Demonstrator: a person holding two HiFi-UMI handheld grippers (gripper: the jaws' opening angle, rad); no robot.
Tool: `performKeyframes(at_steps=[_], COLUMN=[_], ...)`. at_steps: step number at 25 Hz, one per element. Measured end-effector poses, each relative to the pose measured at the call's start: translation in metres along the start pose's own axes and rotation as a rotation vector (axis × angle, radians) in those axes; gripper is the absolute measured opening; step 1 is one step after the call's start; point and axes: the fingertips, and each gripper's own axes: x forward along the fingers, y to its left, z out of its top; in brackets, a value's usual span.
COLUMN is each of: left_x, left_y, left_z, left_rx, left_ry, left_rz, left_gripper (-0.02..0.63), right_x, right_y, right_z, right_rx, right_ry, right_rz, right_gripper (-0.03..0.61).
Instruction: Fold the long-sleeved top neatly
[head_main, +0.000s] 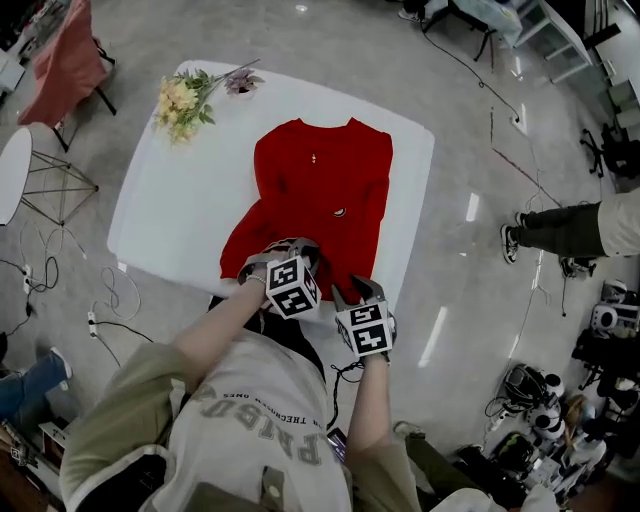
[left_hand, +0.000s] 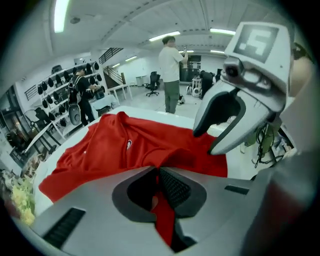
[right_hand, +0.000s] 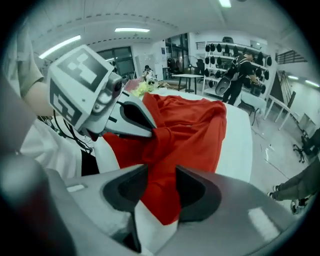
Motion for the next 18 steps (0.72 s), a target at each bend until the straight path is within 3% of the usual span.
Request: performKeyframes(at_steps=[2, 5, 7, 9, 10, 11, 14, 16, 18], left_x=[0.004, -0.022, -0.051, -0.078, -0.086, -0.089, -0.084, -0.079, -0.075], left_y=[0.000, 0.010, 0.031, 0.058, 0.072, 0.082, 0.094, 0.096, 0.100], left_z=[-0.012, -0.019, -0.034, -0.065, -0.086, -0.109, -0.162, -0.172, -0.172], left_rx=[-0.010, -0.056, -0.137, -0.251, -0.305, -0.347, -0.404, -0.422, -0.419], left_ry=[0.027, -0.010, -0.050, -0.047, -0.018, 0.029, 0.179, 0.207, 0.209], left_rz=[-0.012, -0.006, 0.057, 0.152, 0.190, 0.210, 0.181, 0.141, 0.127], left_gripper=[0.035, 0.224, 0.259, 0.259, 0.259, 0.259, 0.258, 0.237, 0.125], right_x=[0.000, 0.001, 0.010, 0.024, 0.031, 0.039, 0.060, 0.069, 0.073], right_y=[-0.006, -0.006, 0.000, 0.003, 0.003, 0.003, -0.003, -0.012, -0.020], right_z=[0.003, 0.028, 0.046, 0.060, 0.066, 0.070, 0.076, 0.071, 0.065], right_rx=[-0.003, -0.034, -0.062, -0.077, -0.080, -0.085, -0.105, -0.113, -0.101], right_ry=[0.011, -0.022, -0.041, -0.041, -0.029, -0.014, 0.051, 0.121, 0.177], right_rz=[0.038, 0.059, 0.061, 0.051, 0.049, 0.049, 0.054, 0.049, 0.052], right_gripper=[0.211, 0.225, 0.227, 0.235, 0.340, 0.356, 0.356, 0.353, 0.333])
